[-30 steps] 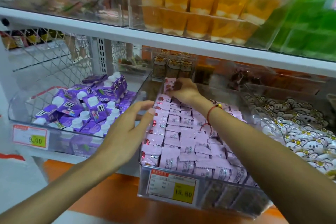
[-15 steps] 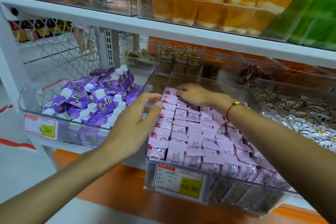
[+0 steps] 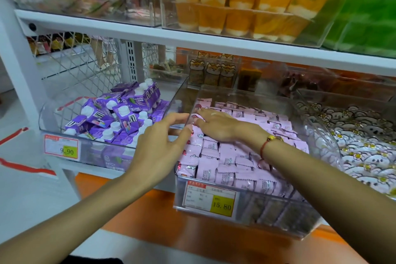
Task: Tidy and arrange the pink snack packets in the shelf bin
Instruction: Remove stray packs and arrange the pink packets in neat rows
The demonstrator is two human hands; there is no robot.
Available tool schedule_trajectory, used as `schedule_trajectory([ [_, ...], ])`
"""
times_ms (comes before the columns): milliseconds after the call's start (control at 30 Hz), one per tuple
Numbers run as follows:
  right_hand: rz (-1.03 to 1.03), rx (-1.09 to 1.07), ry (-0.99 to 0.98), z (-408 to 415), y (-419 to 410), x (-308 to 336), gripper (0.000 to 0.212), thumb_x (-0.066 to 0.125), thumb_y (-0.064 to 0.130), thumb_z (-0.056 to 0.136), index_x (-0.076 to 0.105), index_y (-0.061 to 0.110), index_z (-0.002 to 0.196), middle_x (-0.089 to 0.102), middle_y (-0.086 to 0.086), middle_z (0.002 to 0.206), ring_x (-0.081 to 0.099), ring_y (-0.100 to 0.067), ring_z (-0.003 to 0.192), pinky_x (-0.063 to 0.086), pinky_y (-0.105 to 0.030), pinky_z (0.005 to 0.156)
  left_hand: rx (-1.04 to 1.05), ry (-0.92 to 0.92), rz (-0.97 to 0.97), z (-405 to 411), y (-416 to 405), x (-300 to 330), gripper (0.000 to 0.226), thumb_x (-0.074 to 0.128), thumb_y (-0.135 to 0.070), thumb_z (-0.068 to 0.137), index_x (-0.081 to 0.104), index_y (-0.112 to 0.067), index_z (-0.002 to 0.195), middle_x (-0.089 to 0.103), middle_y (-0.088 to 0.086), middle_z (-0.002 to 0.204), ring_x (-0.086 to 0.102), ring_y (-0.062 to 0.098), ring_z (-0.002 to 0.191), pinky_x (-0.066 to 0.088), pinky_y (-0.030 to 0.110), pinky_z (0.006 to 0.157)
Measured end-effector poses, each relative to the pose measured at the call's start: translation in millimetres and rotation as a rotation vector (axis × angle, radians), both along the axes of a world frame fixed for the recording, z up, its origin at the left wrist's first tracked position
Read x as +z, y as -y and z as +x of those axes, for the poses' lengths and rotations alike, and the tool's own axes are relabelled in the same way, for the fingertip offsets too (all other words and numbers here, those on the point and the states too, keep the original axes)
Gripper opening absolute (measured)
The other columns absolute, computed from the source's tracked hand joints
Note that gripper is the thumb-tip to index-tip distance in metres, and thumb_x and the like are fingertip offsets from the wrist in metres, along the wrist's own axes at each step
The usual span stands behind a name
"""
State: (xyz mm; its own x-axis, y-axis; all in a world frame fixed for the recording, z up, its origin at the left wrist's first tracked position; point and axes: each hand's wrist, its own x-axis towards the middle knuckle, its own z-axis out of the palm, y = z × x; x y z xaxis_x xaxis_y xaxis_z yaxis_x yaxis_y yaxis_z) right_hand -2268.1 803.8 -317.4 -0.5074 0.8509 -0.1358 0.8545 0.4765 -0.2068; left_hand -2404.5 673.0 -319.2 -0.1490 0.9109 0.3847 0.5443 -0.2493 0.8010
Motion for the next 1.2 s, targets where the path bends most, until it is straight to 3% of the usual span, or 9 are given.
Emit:
schedule_trajectory([
  [100, 0.034, -0.019, -0.036, 0.0, 2.5, -3.1, 0.058, 0.018, 0.048, 0.101, 0.017, 0.018, 0.151, 0.014, -0.003, 0.159, 0.013, -0.021, 0.146, 0.010, -0.036, 0.116, -0.001, -0.008, 0.032, 3.1, 5.4, -1.5, 0.019, 0.055, -0.034, 0.091, 0.052, -0.053, 0.090, 0.062, -0.029, 0.079, 0.058, -0.019, 0.073, 0.042, 0.005, 0.066],
  [200, 0.029, -0.028, -0.032, 0.8, 7.7, 0.8, 0.058, 0.016, 0.048, 0.101, 0.016, 0.019, 0.151, 0.014, -0.003, 0.159, 0.013, -0.021, 0.146, 0.010, -0.035, 0.116, 0.003, -0.018, 0.033, 4.1, 6.1, -3.7, 0.012, 0.052, -0.038, 0.093, 0.053, -0.048, 0.100, 0.061, -0.027, 0.081, 0.055, -0.024, 0.072, 0.041, 0.003, 0.068],
  [300, 0.065, -0.017, -0.165, 6.1, 26.1, 12.7, 0.055, 0.022, 0.041, 0.103, 0.017, 0.015, 0.151, 0.015, -0.006, 0.159, 0.015, -0.022, 0.145, 0.012, -0.031, 0.115, -0.032, -0.055, 0.005, 0.3, 4.0, 0.5, 0.026, 0.053, -0.039, 0.093, 0.056, -0.033, 0.118, 0.054, -0.034, 0.091, 0.057, -0.019, 0.080, 0.041, 0.002, 0.069],
  [467, 0.295, 0.054, -0.167, 54.5, 104.0, 16.4, 0.055, 0.028, 0.044, 0.100, 0.020, 0.022, 0.150, 0.017, -0.001, 0.158, 0.013, -0.018, 0.145, 0.014, -0.034, 0.118, -0.141, -0.506, 0.259, -9.9, 12.9, 19.5, 0.037, 0.058, -0.042, 0.088, 0.058, -0.027, 0.122, 0.055, -0.016, 0.120, 0.049, 0.004, 0.111, 0.038, 0.021, 0.090],
  [533, 0.278, 0.043, -0.108, 75.2, 133.0, 13.2, 0.057, 0.025, 0.051, 0.098, 0.020, 0.028, 0.150, 0.016, 0.004, 0.158, 0.012, -0.012, 0.144, 0.013, -0.030, 0.117, -0.289, -0.635, 0.313, -11.2, 18.2, 27.8, 0.033, 0.052, -0.049, 0.090, 0.062, -0.028, 0.114, 0.058, -0.016, 0.116, 0.049, 0.005, 0.109, 0.042, 0.026, 0.089],
  [700, 0.184, 0.035, 0.014, 86.5, 144.6, 11.5, 0.057, 0.018, 0.053, 0.096, 0.017, 0.033, 0.150, 0.012, 0.010, 0.159, 0.012, -0.006, 0.144, 0.010, -0.025, 0.117, -0.445, -0.879, 0.142, -2.7, 21.4, 28.4, 0.032, 0.048, -0.052, 0.091, 0.063, -0.035, 0.113, 0.062, -0.019, 0.111, 0.054, 0.003, 0.104, 0.045, 0.027, 0.083],
  [867, 0.212, 0.073, 0.014, 88.8, 145.9, 8.4, 0.064, 0.007, 0.061, 0.089, 0.004, 0.041, 0.149, 0.017, 0.009, 0.158, 0.016, -0.010, 0.143, 0.013, -0.028, 0.117, -0.446, -0.819, 0.083, -6.7, 15.3, 30.2, 0.030, 0.061, -0.052, 0.084, 0.066, -0.038, 0.110, 0.067, -0.021, 0.104, 0.053, -0.007, 0.093, 0.036, 0.005, 0.069],
  [1033, 0.216, 0.067, 0.021, 87.3, 143.5, 7.8, 0.061, 0.010, 0.061, 0.091, 0.011, 0.040, 0.149, 0.018, 0.008, 0.157, 0.016, -0.011, 0.142, 0.014, -0.030, 0.115, -0.473, -0.823, 0.029, -4.5, 14.0, 30.9, 0.030, 0.062, -0.050, 0.084, 0.064, -0.038, 0.112, 0.062, -0.021, 0.102, 0.052, -0.005, 0.092, 0.036, 0.007, 0.074],
  [1200, 0.222, 0.052, -0.021, 85.4, 144.1, 7.0, 0.058, 0.013, 0.061, 0.092, 0.021, 0.041, 0.146, 0.024, 0.011, 0.154, 0.021, -0.010, 0.139, 0.020, -0.032, 0.114, -0.464, -0.766, 0.036, -2.4, 16.3, 29.7, 0.012, 0.060, -0.047, 0.087, 0.061, -0.036, 0.092, 0.063, -0.019, 0.091, 0.054, -0.001, 0.087, 0.040, 0.018, 0.071],
])
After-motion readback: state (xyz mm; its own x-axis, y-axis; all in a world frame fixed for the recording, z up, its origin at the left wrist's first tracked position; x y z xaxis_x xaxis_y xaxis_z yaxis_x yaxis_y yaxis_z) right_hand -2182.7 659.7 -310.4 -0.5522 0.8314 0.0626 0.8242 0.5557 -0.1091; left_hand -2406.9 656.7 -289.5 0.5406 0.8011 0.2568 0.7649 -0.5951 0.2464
